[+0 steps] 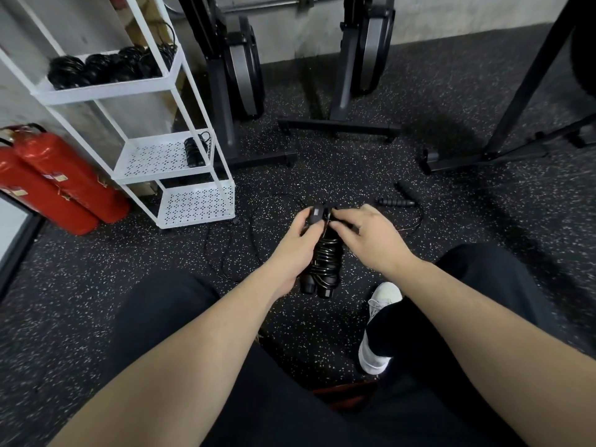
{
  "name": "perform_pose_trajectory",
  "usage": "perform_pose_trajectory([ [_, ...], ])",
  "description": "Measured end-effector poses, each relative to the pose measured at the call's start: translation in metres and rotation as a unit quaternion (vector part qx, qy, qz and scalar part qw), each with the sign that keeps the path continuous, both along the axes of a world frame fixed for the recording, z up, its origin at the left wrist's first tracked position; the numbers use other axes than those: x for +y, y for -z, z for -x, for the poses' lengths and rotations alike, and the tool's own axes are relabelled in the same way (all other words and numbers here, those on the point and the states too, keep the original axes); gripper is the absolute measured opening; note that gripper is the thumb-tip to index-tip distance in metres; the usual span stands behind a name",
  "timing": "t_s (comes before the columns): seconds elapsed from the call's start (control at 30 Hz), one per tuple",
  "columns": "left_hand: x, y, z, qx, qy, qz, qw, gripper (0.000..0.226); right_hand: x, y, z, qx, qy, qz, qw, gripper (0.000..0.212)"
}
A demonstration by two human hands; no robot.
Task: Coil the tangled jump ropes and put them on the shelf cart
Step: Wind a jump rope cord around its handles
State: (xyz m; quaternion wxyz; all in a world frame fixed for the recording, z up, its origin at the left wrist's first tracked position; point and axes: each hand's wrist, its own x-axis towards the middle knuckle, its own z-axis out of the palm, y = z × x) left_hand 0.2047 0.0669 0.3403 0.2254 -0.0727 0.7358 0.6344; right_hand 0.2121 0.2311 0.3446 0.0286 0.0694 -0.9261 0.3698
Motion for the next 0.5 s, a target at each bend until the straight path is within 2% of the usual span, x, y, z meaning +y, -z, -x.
perform_pose_trajectory([
  [0.17, -0.005, 0.002, 0.001, 0.001, 0.028, 0.024, 0.999, 0.035, -0.002, 0.009, 0.001, -0.029, -0.023, -0.038, 0.999, 0.037],
  [0.37, -0.011, 0.003, 0.005, 0.022, 0.112, 0.099, 0.989, 0.047, 0.000, 0.013, -0.001, -0.032, -0.030, 0.001, 0.999, 0.027],
  [0.5, -0.012, 0.009, 0.002, 0.028, 0.128, 0.139, 0.982, 0.051, 0.004, 0.012, 0.001, -0.045, -0.074, -0.032, 0.996, 0.025],
])
